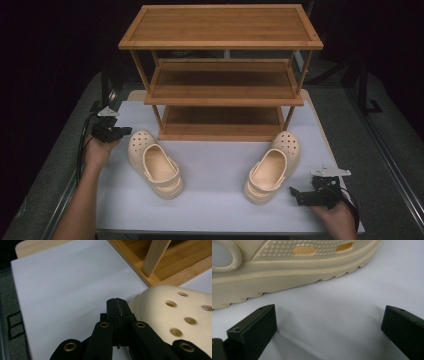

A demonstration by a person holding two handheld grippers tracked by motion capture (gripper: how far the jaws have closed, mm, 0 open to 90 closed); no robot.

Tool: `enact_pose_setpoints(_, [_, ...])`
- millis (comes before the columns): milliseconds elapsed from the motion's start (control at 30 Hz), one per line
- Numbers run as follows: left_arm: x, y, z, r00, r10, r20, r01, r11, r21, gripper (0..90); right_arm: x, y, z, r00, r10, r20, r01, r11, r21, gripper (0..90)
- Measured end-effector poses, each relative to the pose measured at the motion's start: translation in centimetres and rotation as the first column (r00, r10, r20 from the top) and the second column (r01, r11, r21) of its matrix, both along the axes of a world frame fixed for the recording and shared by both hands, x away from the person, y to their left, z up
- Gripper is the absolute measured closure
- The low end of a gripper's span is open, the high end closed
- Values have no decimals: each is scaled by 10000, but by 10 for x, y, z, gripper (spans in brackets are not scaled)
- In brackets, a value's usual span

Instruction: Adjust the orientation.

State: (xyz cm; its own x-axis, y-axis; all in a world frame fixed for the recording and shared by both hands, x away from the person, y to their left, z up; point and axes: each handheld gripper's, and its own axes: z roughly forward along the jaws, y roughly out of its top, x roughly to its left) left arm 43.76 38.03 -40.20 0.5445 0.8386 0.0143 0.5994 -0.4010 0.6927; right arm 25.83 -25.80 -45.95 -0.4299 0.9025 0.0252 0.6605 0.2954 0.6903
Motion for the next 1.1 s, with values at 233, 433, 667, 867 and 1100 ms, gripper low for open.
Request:
enact_pose_setpoints(233, [3,-9,-7,9998,-140,-134,145,9994,314,900,0,0,0,10000,8,2,-8,10000,7,0])
enact_pose_setpoints(433, [1,-13,-7,9995,-267,-152,272,9991,318,900,0,0,0,10000,8,-1,-8,10000,2,0])
enact_pose_setpoints(667, [-9,-32,-7,9964,-830,-163,835,9960,322,900,0,0,0,10000,7,-1,-7,10000,0,0])
enact_pose_setpoints(867, [-23,-48,-10,9930,-1180,5,1180,9930,-2,900,0,0,0,10000,6,-3,-6,10000,1,0])
enact_pose_setpoints(1100, [-37,-59,-13,9891,-1472,47,1473,9885,-340,900,0,0,0,10000,5,-4,-5,10000,1,0])
